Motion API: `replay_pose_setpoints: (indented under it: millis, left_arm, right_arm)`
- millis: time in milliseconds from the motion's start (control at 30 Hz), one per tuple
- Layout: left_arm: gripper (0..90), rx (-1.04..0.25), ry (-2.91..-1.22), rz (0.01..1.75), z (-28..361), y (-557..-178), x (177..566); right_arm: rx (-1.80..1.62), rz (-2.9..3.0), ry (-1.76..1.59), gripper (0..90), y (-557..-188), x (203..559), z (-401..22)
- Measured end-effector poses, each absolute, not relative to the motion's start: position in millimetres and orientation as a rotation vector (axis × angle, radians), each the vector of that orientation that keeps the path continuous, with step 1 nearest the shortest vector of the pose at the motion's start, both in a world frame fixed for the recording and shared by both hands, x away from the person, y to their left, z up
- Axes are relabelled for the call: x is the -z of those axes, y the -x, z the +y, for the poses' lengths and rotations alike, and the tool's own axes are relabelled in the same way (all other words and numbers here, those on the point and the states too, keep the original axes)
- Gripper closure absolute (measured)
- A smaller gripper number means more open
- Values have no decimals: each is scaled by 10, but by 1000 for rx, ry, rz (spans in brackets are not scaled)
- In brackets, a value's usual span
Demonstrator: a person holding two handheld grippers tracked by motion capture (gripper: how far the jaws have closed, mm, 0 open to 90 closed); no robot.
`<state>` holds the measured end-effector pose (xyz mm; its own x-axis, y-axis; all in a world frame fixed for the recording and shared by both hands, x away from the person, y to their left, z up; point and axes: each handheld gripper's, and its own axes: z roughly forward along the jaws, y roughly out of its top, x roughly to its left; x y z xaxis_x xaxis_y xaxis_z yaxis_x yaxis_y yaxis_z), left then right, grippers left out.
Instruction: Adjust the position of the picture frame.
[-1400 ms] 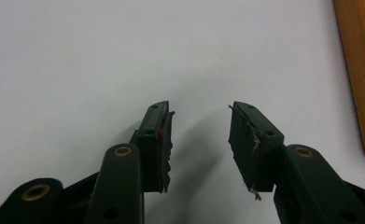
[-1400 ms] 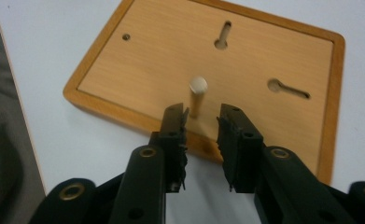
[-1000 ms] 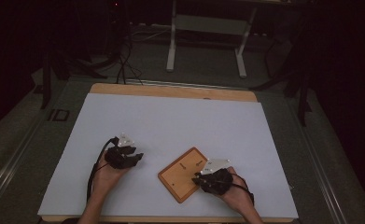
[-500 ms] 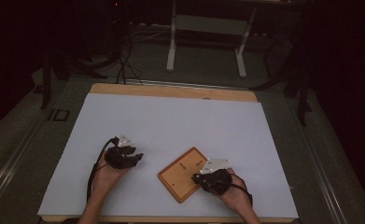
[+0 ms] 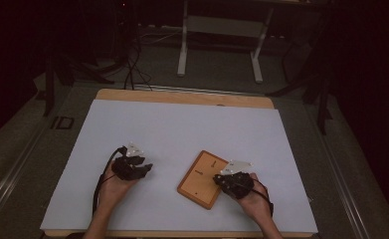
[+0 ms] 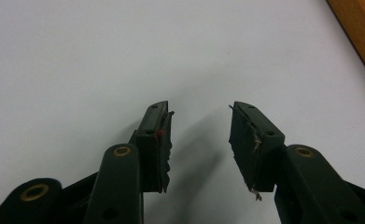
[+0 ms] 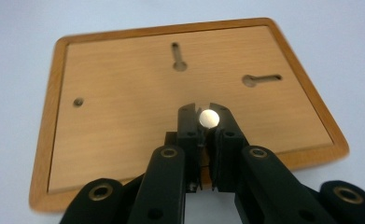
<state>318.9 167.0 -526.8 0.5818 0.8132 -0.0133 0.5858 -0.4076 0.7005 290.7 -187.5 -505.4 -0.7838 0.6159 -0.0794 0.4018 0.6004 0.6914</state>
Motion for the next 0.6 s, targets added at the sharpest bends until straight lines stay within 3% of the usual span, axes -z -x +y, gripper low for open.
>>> replay_pose_setpoints:
  millis: [600]
  left_arm:
    - [576,-436,-2141,1108,1670,-3193,5271]
  right_arm:
    - [-1093,2340,-843,847,-3017,4787,-1879]
